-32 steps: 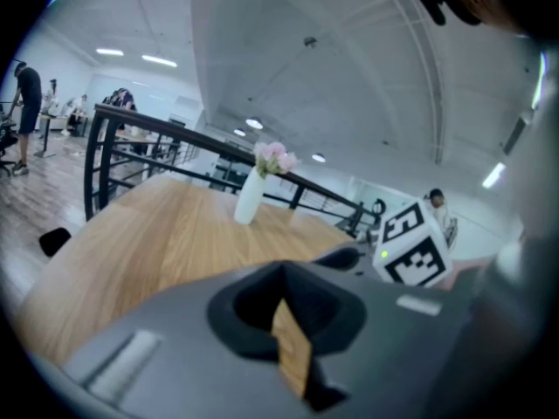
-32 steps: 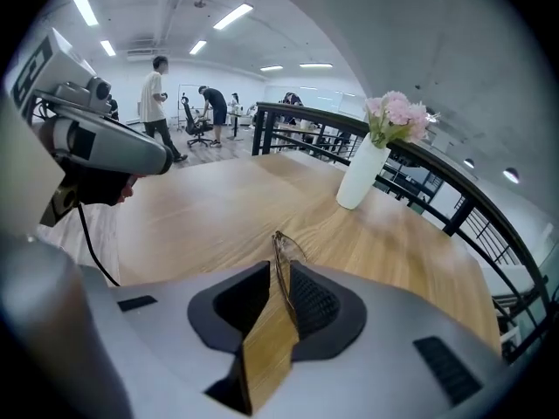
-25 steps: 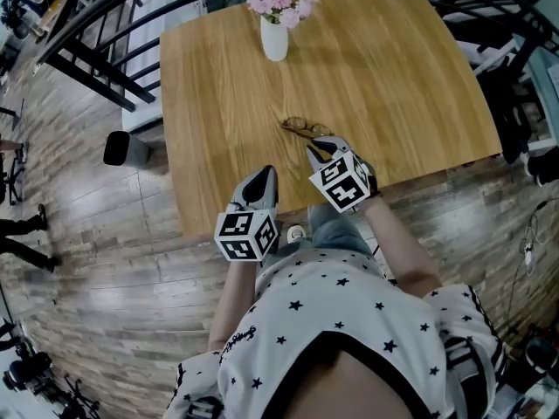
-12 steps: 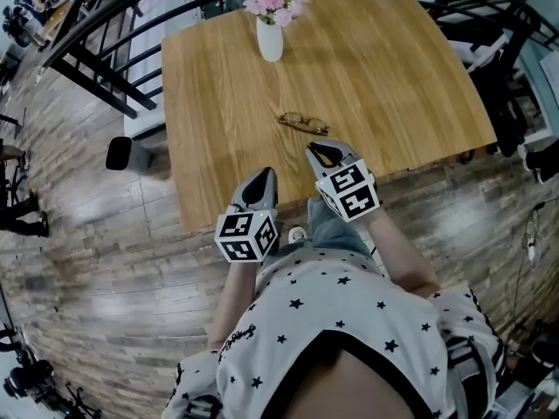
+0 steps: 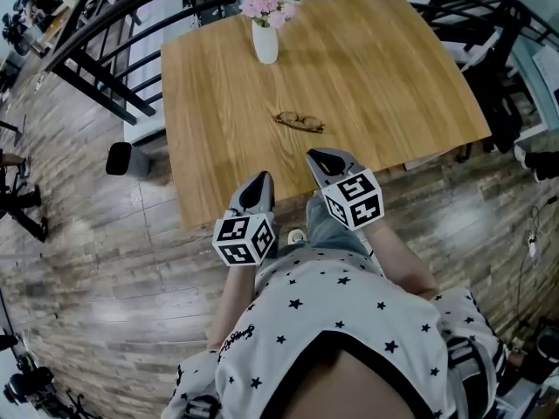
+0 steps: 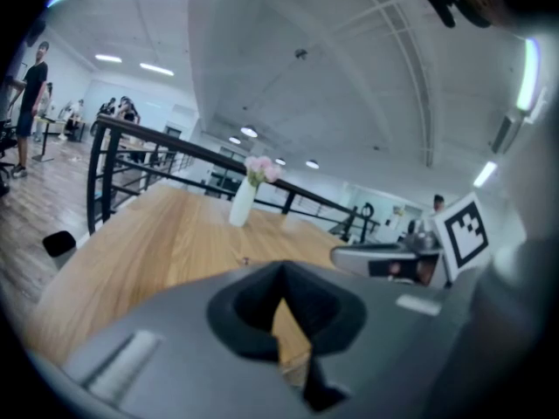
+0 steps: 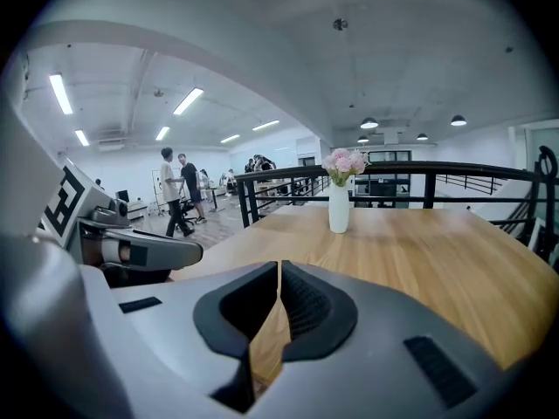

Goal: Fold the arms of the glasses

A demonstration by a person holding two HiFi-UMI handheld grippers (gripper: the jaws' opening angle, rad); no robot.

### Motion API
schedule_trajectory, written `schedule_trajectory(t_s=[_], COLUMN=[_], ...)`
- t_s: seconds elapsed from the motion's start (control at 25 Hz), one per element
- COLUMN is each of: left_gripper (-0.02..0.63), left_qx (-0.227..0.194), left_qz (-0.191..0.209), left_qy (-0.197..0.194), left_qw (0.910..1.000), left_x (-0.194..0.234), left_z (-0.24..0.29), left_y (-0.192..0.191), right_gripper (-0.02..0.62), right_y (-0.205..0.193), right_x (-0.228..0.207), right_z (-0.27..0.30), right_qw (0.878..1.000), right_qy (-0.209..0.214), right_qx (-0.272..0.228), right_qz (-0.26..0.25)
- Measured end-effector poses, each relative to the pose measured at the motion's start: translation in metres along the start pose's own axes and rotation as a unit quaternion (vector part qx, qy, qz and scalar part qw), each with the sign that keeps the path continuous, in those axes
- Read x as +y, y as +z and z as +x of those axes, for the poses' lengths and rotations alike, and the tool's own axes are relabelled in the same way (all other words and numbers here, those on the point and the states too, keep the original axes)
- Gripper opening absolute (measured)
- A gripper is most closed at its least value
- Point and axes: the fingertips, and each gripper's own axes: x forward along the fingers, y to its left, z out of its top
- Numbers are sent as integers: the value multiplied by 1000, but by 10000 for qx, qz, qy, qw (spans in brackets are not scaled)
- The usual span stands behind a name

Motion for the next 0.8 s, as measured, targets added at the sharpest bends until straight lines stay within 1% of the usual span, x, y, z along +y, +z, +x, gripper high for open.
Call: schedule_trajectory(t_s=[0.4,0.64,0.8], left_gripper=[6,6,6], left_qx=[-33,-53,-63], left_qz=[-58,-65,-77], left_qy=[-30,-56,-62], left_qw=[10000,9999,9999], left_x=[-4,-6,-7], left_z=[-11,-12,-14], left_y=[-6,-7,-6], right_gripper=[24,17,17], right_y=[2,4,8], right_x=[11,13,15], right_z=[-15,-21,-23], right_qw=[9995,9995,9992], right_qy=[86,31,45], right_qx=[-233,-292,-361], right_qz=[197,131,175])
